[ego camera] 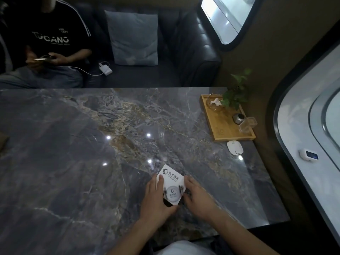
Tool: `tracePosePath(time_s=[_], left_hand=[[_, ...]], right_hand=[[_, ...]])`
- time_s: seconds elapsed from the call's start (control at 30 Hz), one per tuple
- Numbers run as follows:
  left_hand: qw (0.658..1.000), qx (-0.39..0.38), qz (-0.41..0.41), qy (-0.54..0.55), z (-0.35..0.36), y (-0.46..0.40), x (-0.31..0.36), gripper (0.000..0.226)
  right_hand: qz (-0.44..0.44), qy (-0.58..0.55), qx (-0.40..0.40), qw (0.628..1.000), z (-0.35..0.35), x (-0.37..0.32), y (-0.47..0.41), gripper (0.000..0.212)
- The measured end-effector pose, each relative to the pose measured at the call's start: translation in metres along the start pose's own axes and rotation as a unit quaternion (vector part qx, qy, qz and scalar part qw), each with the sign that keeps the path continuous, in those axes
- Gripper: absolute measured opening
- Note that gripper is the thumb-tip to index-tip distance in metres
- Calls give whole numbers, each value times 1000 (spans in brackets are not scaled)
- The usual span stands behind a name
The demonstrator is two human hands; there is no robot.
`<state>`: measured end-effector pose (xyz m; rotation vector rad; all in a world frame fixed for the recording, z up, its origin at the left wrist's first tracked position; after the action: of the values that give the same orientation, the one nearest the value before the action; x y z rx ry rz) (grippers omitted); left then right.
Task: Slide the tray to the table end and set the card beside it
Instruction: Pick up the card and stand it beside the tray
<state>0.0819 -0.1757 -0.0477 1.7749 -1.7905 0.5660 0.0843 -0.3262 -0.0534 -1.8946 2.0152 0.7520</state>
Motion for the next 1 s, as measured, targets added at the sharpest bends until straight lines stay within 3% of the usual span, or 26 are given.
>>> tracePosePath(time_s=[0.13,0.3,0.73,0.9,1.0], left_hand=[[1000,19,-8,4,-2,-1,2,111],[1000,27,1,0,3,-1,12,110],[997,-62,33,21,48,-17,80,119],[993,-77,89,22,67,-28,122,114],[989,-92,112,12,81,-34,144,116]], right_hand=[[14,-42,24,999,-3,0,0,52],[24,-116,56,991,-18,2,4,23],[109,-189,119,969,-81,80,6,23],[125,-201,139,962,-109,109,7,45],[145,-200,144,958,-120,136,9,45]])
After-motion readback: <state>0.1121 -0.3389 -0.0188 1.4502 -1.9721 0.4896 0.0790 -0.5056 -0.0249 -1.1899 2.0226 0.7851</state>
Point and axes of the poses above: each hand's wrist, its own y-axis away from the middle knuckle, its own z-axis out of the palm, x = y × z, the point moved 9 cm from there along -y, towards the middle knuckle, and after that the axes turned 14 degrees about x, right-handed, at the moved point
